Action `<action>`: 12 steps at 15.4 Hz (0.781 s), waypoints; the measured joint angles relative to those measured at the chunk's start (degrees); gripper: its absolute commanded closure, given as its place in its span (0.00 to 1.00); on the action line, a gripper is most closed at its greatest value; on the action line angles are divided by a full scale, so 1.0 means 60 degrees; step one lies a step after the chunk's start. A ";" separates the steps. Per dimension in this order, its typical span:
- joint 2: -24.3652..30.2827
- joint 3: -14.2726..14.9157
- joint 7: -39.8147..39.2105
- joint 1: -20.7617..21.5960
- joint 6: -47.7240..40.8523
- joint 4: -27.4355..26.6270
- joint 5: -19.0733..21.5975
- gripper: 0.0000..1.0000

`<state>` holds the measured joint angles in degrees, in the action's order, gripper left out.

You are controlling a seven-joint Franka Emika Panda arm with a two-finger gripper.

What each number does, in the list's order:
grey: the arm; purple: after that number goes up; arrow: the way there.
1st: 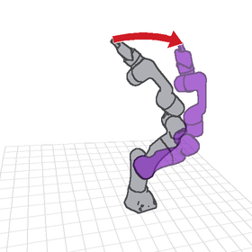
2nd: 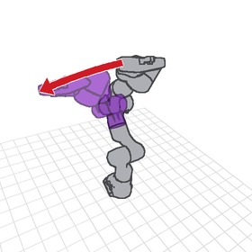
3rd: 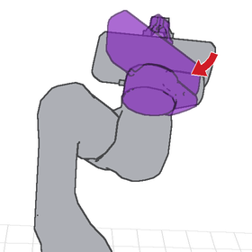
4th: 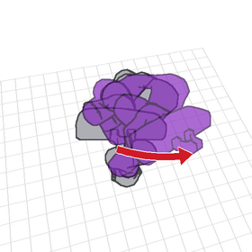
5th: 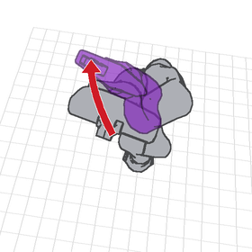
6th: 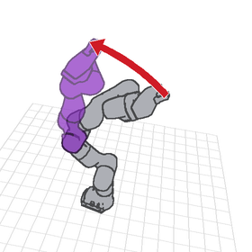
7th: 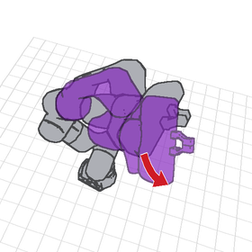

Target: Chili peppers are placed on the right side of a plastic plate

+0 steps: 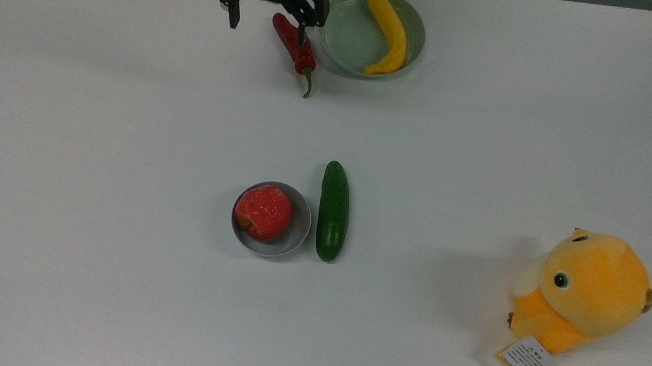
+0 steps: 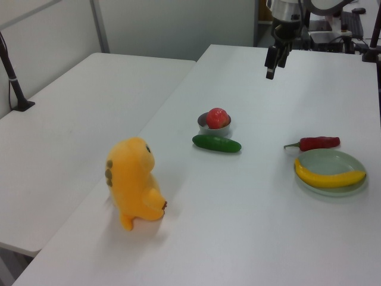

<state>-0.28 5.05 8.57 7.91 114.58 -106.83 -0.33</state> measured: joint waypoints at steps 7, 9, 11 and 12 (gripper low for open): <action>-0.0049 -0.0022 -0.0724 -0.0034 -0.0231 0.0303 0.0722 0.00; -0.0071 -0.0121 -0.0803 -0.0036 -0.0250 0.0305 0.0727 0.00; -0.0139 -0.0247 -0.0805 -0.0032 -0.0253 0.0302 0.0727 0.00; -0.0177 -0.0287 -0.0805 -0.0032 -0.0253 0.0302 0.0727 0.00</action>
<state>-1.35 3.33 3.73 7.72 113.06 -105.02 4.03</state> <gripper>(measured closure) 0.000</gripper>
